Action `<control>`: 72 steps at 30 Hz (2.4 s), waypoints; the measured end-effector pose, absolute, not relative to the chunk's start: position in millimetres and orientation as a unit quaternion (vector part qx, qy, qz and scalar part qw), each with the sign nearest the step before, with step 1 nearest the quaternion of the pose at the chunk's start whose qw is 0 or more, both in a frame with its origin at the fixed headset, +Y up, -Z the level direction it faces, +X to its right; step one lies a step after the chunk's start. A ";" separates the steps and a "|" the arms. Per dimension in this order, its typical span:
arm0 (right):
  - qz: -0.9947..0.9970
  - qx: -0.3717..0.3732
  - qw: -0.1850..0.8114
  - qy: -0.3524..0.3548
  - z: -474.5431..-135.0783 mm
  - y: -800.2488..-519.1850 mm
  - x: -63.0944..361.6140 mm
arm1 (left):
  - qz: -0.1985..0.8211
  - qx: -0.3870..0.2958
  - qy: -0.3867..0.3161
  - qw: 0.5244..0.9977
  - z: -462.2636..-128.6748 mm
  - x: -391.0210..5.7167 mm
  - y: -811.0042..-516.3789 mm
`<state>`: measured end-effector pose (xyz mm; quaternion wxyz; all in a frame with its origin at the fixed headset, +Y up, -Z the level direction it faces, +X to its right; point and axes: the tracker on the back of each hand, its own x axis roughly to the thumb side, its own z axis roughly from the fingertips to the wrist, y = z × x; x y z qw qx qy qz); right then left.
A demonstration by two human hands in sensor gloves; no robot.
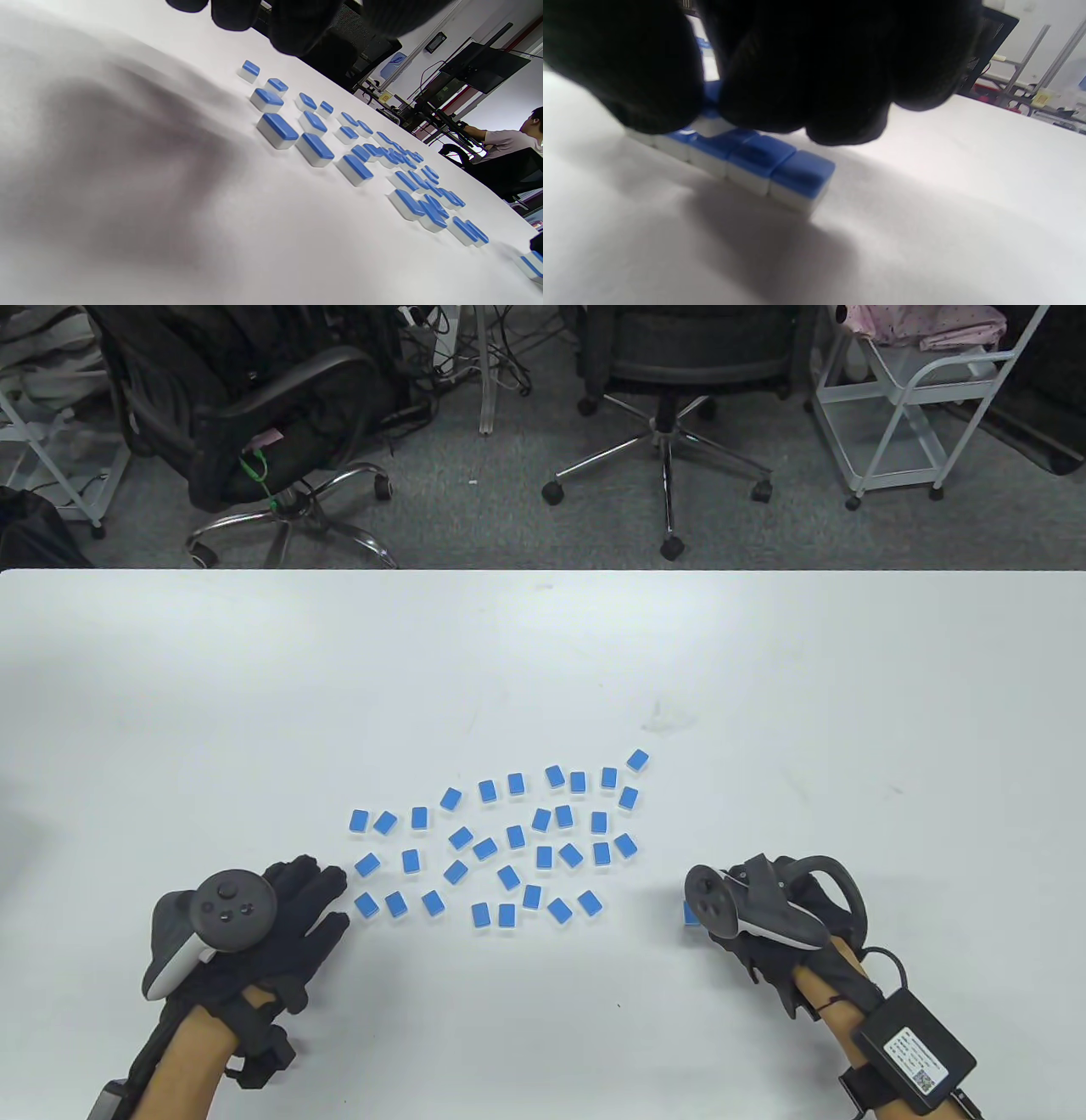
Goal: Build mahjong tile wall
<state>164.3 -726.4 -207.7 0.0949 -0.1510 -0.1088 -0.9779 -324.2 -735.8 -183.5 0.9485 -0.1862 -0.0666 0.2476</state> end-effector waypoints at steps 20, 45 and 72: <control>-0.976 -0.165 0.115 -0.082 -202.2 -731.0 158.1 | 0.244 -0.187 -0.060 0.950 -184.1 -327.9 -735.1; -0.989 -0.134 0.052 -0.031 -211.1 -701.4 160.3 | 0.243 -0.180 -0.070 0.951 -182.9 -325.0 -734.0; -0.961 -0.111 0.239 -0.085 -266.9 -731.3 74.3 | 0.241 -0.171 -0.083 0.952 -185.2 -324.5 -732.5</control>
